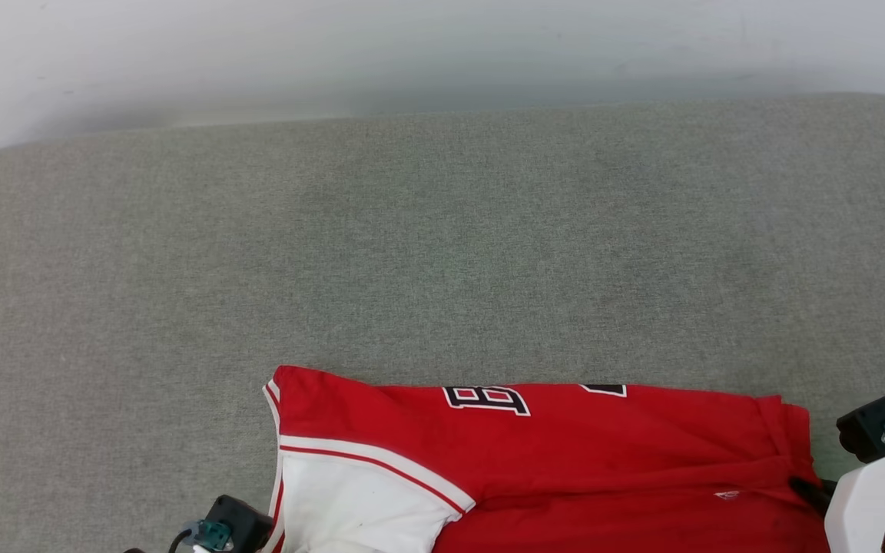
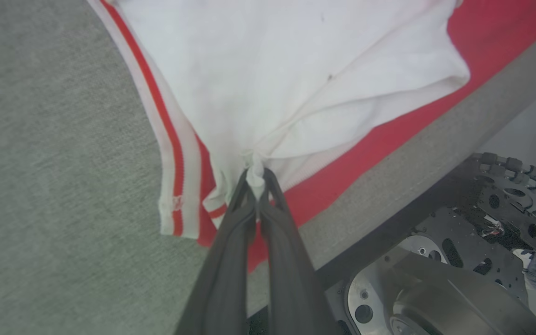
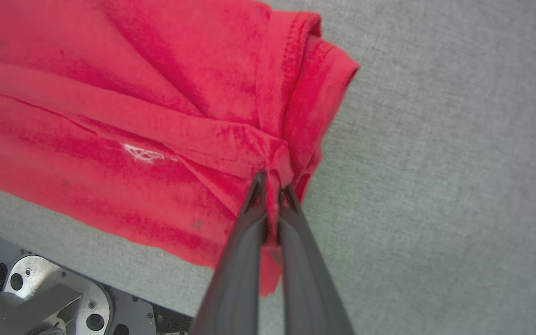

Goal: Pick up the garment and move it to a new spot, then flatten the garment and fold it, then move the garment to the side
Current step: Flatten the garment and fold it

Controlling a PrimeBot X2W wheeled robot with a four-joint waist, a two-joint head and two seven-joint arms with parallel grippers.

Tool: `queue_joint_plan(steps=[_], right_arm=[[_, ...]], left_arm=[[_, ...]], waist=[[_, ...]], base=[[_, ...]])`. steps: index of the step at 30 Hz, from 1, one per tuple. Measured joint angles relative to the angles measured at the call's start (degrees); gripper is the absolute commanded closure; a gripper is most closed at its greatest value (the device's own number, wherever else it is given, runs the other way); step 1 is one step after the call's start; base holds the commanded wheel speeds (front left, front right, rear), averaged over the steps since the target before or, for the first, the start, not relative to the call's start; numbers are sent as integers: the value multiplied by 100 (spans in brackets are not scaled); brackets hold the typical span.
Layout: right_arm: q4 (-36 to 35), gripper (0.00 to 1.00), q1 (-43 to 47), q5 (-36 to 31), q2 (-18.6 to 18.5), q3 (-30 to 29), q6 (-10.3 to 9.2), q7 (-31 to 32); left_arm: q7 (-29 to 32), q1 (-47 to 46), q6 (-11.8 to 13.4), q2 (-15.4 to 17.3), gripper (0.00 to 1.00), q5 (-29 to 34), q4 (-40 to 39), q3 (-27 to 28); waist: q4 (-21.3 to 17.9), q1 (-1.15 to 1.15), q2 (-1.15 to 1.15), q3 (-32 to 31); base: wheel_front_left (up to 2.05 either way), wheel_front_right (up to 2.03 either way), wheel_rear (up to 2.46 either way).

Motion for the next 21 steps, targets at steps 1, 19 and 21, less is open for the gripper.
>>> queue_joint_plan(steps=[1, 19, 21], right_arm=[[30, 100, -25, -68, -30, 64, 1, -70], [119, 0, -165, 287, 126, 297, -1, -631], [-9, 0, -161, 339, 134, 157, 0, -659]], left_arm=[[-22, -46, -30, -56, 100, 36, 126, -36], [-757, -8, -9, -347, 0, -36, 858, 125], [-937, 47, 91, -328, 0, -91, 738, 269]], waist=[[5, 0, 0, 11], [-54, 0, 0, -486], [-70, 0, 0, -582]], base=[[0, 0, 0], [0, 0, 0], [0, 0, 0]])
